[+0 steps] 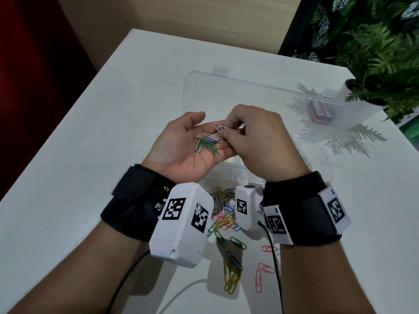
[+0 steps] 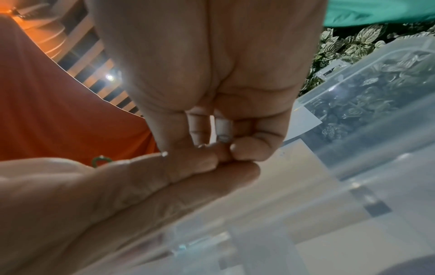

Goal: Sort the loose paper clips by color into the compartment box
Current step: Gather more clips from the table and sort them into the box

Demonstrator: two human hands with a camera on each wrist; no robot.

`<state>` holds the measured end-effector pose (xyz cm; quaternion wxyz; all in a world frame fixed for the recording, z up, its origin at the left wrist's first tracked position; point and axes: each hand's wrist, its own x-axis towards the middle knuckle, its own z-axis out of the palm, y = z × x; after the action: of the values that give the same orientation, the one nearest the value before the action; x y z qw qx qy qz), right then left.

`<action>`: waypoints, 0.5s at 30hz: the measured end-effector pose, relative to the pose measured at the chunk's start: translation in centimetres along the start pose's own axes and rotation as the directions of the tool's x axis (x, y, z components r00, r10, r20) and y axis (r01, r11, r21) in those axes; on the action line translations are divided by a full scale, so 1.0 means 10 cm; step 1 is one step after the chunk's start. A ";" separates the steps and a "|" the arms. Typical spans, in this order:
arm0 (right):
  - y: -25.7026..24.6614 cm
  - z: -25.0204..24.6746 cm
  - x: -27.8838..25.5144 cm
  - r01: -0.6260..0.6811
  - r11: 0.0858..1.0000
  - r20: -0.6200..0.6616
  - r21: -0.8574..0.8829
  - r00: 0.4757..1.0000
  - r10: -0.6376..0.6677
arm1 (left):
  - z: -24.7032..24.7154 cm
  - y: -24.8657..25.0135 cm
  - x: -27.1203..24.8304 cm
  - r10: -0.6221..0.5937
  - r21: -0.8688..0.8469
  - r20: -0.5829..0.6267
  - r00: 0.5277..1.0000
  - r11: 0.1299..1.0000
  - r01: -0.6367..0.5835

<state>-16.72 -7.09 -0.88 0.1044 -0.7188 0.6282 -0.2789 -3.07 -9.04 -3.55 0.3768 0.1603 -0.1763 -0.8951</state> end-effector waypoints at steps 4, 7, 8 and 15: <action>-0.03 0.01 -0.02 0.016 0.999 -0.004 0.036 1.000 -0.016 | 0.00 0.00 0.00 -0.002 0.015 -0.016 1.000 1.000 0.002; -0.04 0.04 -0.02 0.023 1.000 -0.025 0.015 0.999 -0.022 | 0.02 -0.01 -0.01 -0.014 -0.012 -0.008 1.000 1.000 0.014; -0.04 0.04 -0.01 0.021 1.000 -0.030 0.017 0.999 -0.020 | 0.03 -0.01 -0.02 -0.017 -0.010 -0.009 1.000 1.000 0.017; -0.05 0.00 -0.03 -0.011 0.987 -0.043 0.162 0.999 0.018 | 0.05 -0.01 -0.02 -0.019 -0.042 -0.038 0.999 0.999 0.017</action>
<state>-16.31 -6.69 -0.72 0.1507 -0.6970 0.6108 -0.3441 -3.20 -8.74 -3.07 0.3753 0.1710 -0.1488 -0.8988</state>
